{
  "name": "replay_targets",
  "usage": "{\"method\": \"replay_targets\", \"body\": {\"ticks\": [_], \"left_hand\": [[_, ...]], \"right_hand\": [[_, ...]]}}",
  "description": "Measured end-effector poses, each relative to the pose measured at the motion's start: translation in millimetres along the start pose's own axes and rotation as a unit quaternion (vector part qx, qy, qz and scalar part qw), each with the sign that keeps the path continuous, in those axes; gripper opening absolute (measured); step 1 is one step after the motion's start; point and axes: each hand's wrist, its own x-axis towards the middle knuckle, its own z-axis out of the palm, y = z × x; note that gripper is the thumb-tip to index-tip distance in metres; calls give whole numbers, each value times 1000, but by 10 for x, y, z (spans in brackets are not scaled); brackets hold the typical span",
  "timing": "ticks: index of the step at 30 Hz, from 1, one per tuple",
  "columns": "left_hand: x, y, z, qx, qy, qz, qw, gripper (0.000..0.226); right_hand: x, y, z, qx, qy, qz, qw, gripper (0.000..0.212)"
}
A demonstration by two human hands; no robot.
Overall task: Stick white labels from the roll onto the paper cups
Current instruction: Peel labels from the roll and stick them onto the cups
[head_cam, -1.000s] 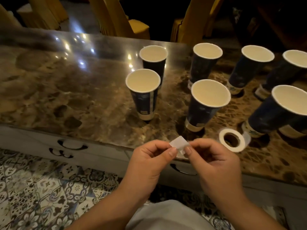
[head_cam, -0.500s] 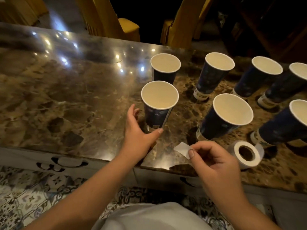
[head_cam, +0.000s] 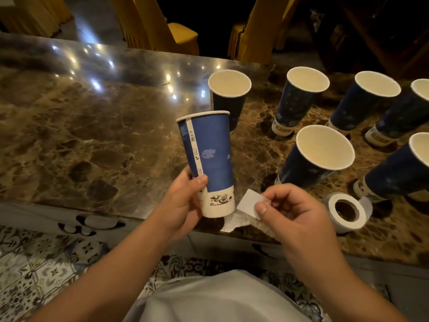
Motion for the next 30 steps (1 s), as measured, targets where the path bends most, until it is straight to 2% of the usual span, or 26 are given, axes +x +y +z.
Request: {"method": "replay_targets", "body": {"ticks": [3, 6, 8, 15, 19, 22, 26, 30], "left_hand": [[-189, -15, 27, -26, -11, -38, 999, 88], [-309, -30, 87, 14, 4, -23, 1000, 55], [-377, -40, 119, 47, 7, -18, 999, 47], [-530, -52, 78, 132, 7, -6, 991, 52], [-570, -53, 46, 173, -8, 4, 985, 66], [-560, -53, 37, 203, -11, 28, 979, 66], [-539, -43, 25, 185, -14, 19, 982, 58], [-538, -48, 27, 135, -26, 13, 990, 55]], "right_hand": [[9, -67, 44, 3, -19, 4, 1000, 17], [16, -115, 111, 1, -42, 12, 999, 14], [18, -118, 167, -15, -55, 10, 998, 12], [-12, -72, 323, -106, -57, 8, 993, 5], [-2, -59, 367, -125, -45, 6, 991, 7], [-4, -52, 377, -131, -41, 4, 991, 7], [10, -59, 381, -121, -35, 10, 992, 12], [60, -46, 372, -90, -24, 41, 995, 33]]}}
